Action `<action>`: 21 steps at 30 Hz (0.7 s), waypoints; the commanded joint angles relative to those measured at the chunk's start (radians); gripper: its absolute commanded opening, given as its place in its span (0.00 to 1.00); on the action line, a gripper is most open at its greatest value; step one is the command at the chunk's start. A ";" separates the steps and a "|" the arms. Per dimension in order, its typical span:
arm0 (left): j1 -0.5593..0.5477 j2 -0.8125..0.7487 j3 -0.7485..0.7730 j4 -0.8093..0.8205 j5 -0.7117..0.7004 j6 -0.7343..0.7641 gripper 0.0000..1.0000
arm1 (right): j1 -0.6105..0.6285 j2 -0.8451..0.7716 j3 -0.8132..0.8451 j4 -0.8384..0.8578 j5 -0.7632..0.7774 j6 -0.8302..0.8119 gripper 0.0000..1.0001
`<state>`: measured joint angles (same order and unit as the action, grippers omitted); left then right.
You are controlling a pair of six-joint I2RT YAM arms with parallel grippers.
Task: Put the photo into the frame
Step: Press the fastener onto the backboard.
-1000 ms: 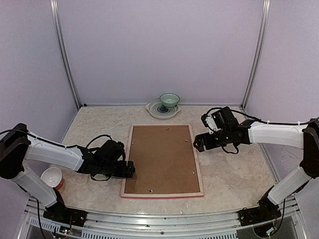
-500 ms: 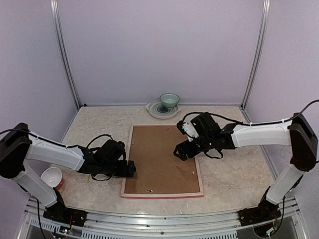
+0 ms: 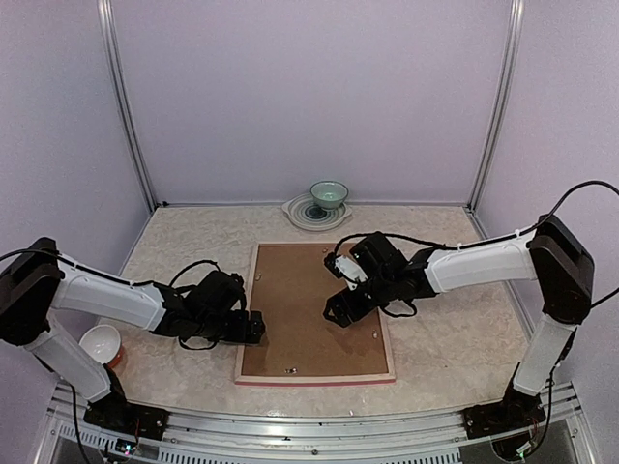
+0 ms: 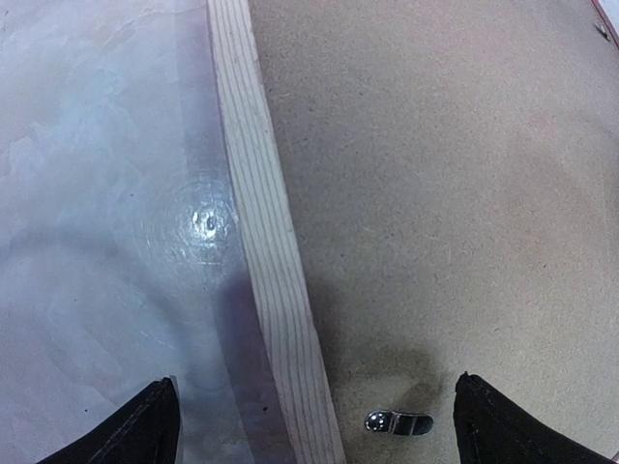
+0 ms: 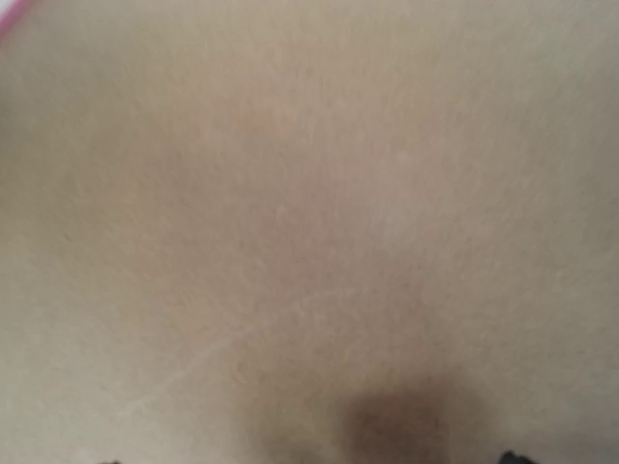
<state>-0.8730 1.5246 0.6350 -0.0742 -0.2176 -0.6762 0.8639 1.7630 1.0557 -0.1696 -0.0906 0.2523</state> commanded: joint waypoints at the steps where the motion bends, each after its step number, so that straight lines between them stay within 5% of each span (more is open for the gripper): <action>1: -0.011 0.024 0.022 0.009 0.021 -0.004 0.97 | 0.011 0.039 0.014 0.015 -0.015 -0.007 0.83; 21: -0.032 0.061 0.014 0.026 0.031 -0.026 0.97 | 0.052 0.125 0.019 -0.085 0.072 -0.067 0.82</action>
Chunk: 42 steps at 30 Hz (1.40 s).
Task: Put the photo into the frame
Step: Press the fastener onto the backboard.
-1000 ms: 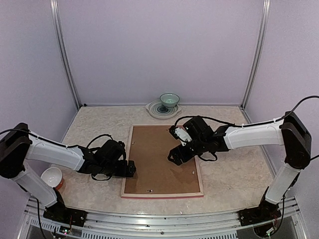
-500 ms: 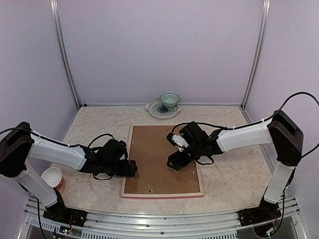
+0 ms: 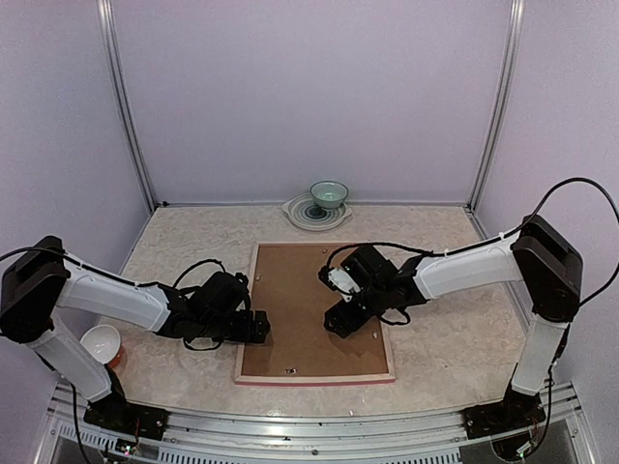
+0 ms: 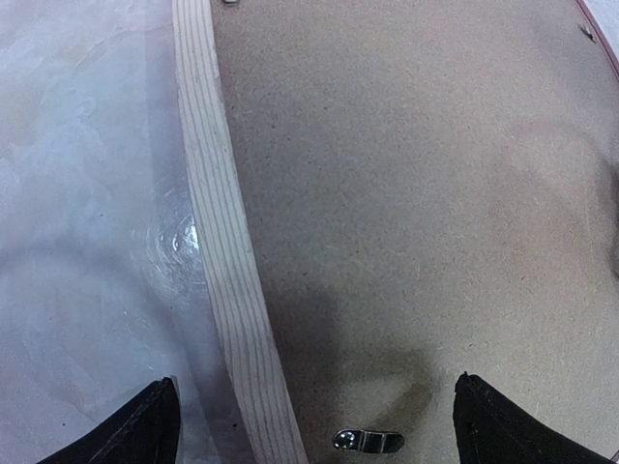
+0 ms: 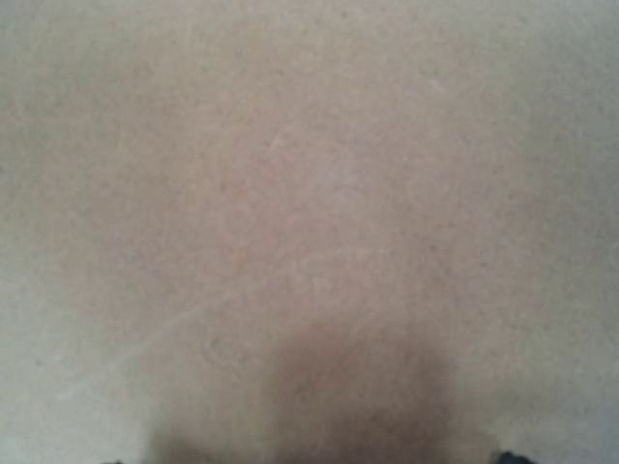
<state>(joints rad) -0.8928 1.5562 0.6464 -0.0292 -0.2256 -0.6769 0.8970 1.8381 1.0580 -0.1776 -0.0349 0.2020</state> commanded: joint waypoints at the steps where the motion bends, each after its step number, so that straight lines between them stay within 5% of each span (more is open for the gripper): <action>1: -0.012 0.026 0.004 -0.018 0.039 -0.026 0.97 | 0.020 0.050 0.021 -0.081 0.017 -0.018 0.82; 19: -0.011 -0.016 0.030 -0.120 0.003 -0.029 0.97 | 0.020 0.074 0.045 -0.093 0.007 -0.031 0.83; 33: -0.012 -0.063 0.004 -0.149 -0.041 -0.045 0.78 | 0.021 0.084 0.045 -0.091 0.002 -0.029 0.82; 42: -0.012 -0.031 0.007 -0.141 -0.028 -0.043 0.76 | 0.020 0.083 0.043 -0.093 0.006 -0.032 0.82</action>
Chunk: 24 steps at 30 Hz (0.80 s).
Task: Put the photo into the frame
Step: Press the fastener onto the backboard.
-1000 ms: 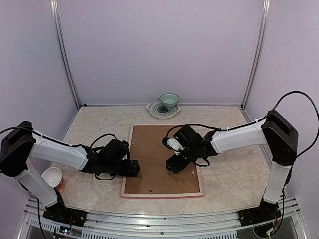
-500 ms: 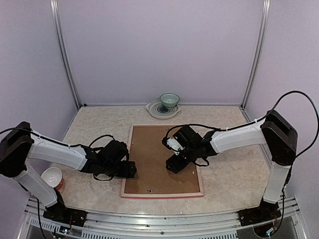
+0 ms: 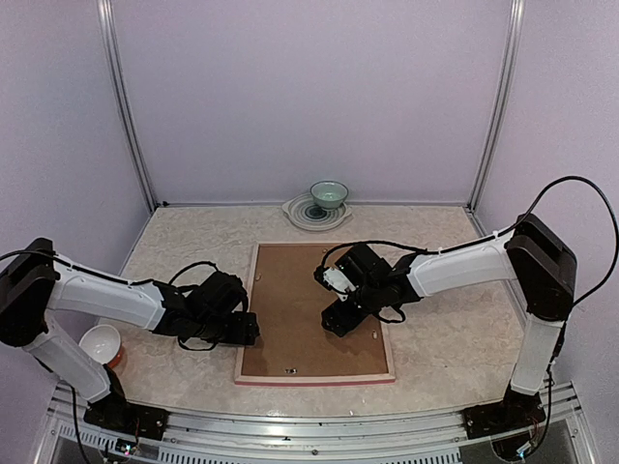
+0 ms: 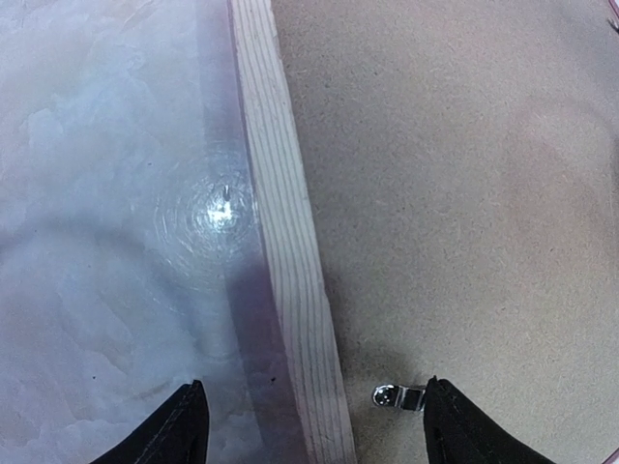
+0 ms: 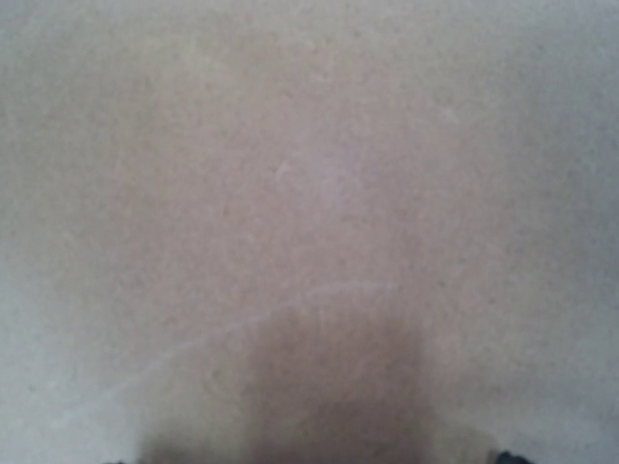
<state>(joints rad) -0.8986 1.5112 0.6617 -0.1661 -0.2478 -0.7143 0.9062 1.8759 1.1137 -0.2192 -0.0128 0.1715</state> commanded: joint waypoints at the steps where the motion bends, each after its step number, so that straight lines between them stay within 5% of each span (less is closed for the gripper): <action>1: -0.006 0.018 -0.008 -0.002 -0.003 -0.005 0.76 | 0.011 0.043 -0.014 -0.052 -0.016 -0.001 0.81; 24: -0.006 0.055 0.000 -0.016 0.021 0.015 0.60 | 0.011 0.061 0.008 -0.070 -0.010 -0.020 0.81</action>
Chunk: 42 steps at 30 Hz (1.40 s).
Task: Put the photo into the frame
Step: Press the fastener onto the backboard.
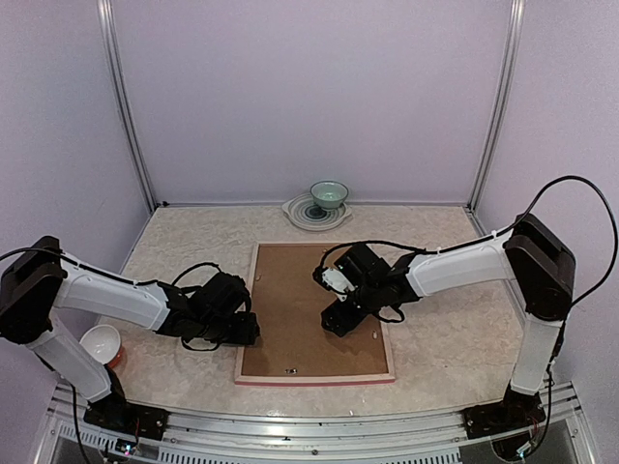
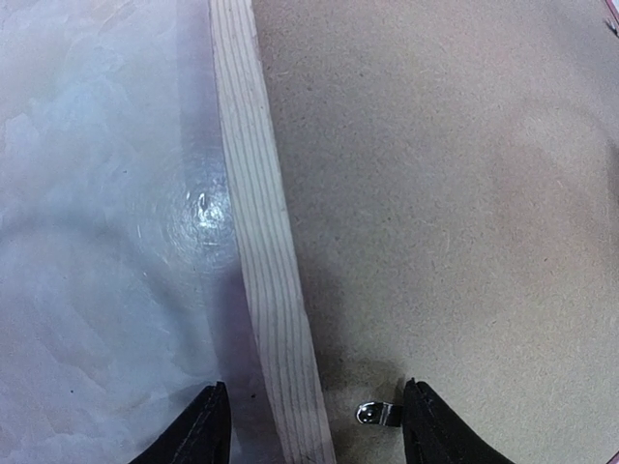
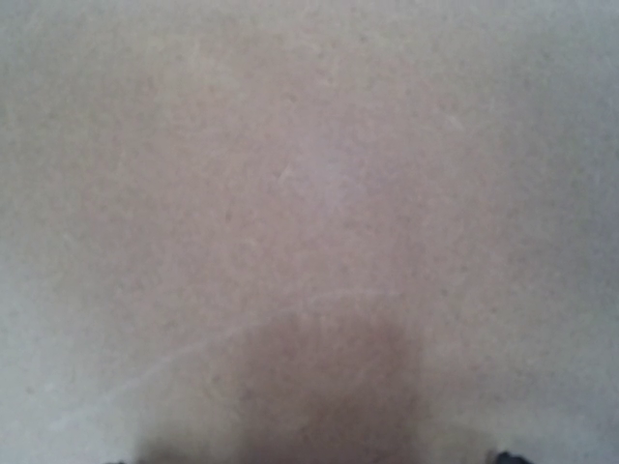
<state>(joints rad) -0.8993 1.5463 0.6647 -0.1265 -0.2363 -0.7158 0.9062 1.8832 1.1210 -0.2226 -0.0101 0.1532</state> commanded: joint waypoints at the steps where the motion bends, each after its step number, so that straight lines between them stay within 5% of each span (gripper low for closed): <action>1: -0.006 0.019 -0.003 -0.053 0.013 0.019 0.60 | 0.011 0.056 0.003 -0.069 -0.013 -0.002 0.81; 42: -0.006 -0.071 -0.059 -0.047 0.016 0.010 0.51 | 0.011 0.068 0.005 -0.074 -0.005 -0.002 0.81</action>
<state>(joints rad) -0.9001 1.5063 0.6270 -0.1135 -0.1864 -0.7021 0.9077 1.9015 1.1477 -0.2390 -0.0010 0.1459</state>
